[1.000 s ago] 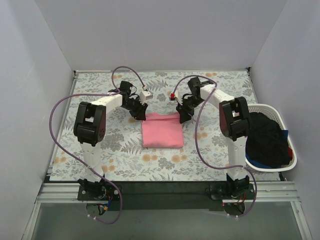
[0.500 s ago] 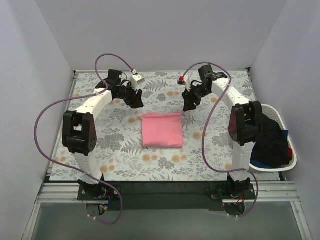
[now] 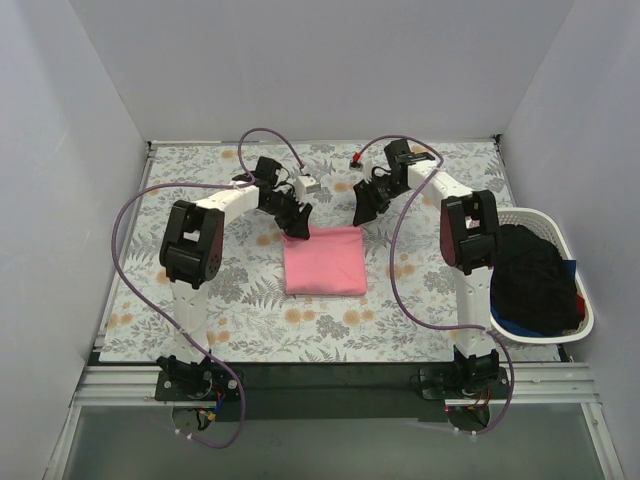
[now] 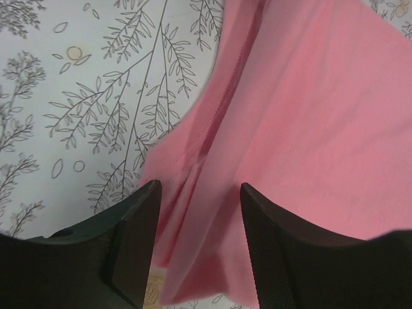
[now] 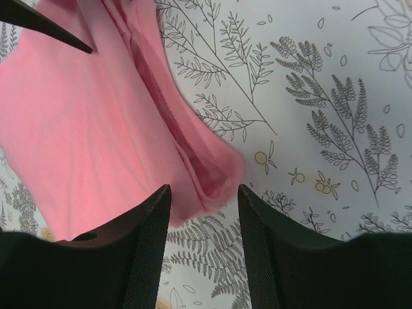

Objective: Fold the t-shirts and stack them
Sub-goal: Fold the tshirt

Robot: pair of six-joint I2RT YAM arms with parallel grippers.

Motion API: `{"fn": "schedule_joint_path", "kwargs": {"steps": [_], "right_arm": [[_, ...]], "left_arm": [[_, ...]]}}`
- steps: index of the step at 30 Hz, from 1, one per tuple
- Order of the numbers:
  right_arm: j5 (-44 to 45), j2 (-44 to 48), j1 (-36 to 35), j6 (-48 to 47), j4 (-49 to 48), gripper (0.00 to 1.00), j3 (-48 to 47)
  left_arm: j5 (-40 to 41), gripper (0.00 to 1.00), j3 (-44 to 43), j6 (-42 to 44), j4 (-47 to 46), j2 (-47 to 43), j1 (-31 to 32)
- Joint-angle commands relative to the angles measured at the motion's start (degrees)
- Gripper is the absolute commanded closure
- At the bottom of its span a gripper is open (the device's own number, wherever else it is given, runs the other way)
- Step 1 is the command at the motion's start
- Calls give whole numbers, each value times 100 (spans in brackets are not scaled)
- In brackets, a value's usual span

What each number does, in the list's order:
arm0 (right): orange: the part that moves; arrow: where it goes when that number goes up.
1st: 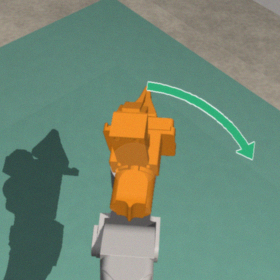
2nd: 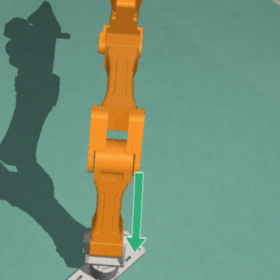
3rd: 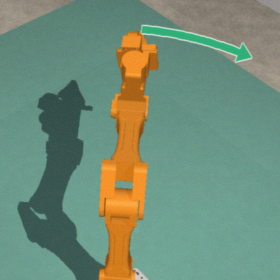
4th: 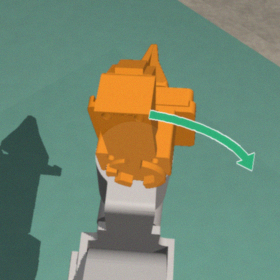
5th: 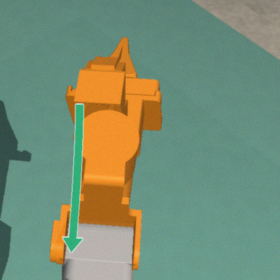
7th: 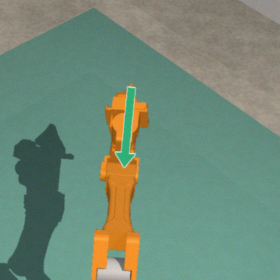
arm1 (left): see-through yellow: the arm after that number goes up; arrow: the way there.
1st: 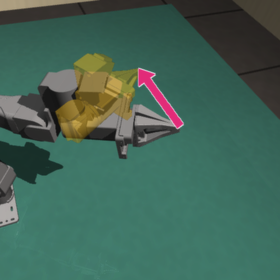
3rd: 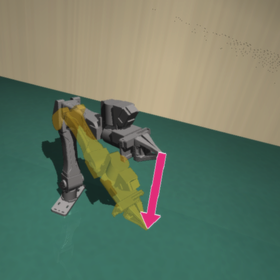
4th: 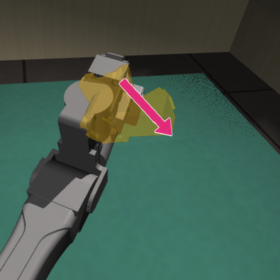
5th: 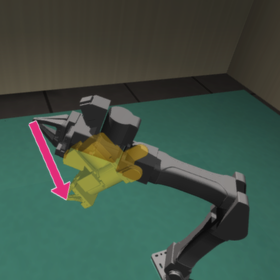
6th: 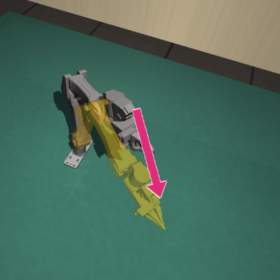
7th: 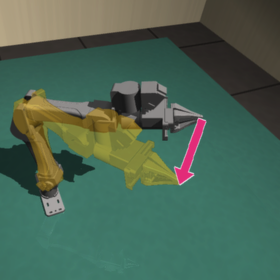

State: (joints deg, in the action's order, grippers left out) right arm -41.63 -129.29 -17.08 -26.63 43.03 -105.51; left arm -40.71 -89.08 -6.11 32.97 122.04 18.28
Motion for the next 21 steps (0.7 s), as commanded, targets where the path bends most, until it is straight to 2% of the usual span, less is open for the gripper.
{"fn": "schedule_joint_path", "kwargs": {"steps": [1, 2, 6, 9, 11, 13, 15, 21], "right_arm": [[-276, -16, -67, 176, -242, 47, 154], [-267, -8, -76, 115, -242, 48, 189], [-232, 88, -76, -34, -242, 52, 338], [-302, 317, -85, -192, -242, 48, 409], [-311, 484, -102, -281, -233, 43, 409], [-250, 615, -181, -464, -242, 41, 409], [-109, 633, -295, -544, -233, 41, 391], [181, 528, -541, -738, -233, 40, 304]], "left_arm": [[72, 48, -119, 277, 51, -14, 61], [81, 50, -58, 312, 60, -13, 70], [28, 71, 57, 426, 104, -136, 96], [-69, 75, 145, 488, 113, -417, 184], [-51, 71, 171, 488, 104, -549, 228], [-51, 62, 171, 453, 113, -602, 255], [19, 58, 171, 383, 78, -646, 255], [335, 56, 224, 409, 95, -611, 255]]}}
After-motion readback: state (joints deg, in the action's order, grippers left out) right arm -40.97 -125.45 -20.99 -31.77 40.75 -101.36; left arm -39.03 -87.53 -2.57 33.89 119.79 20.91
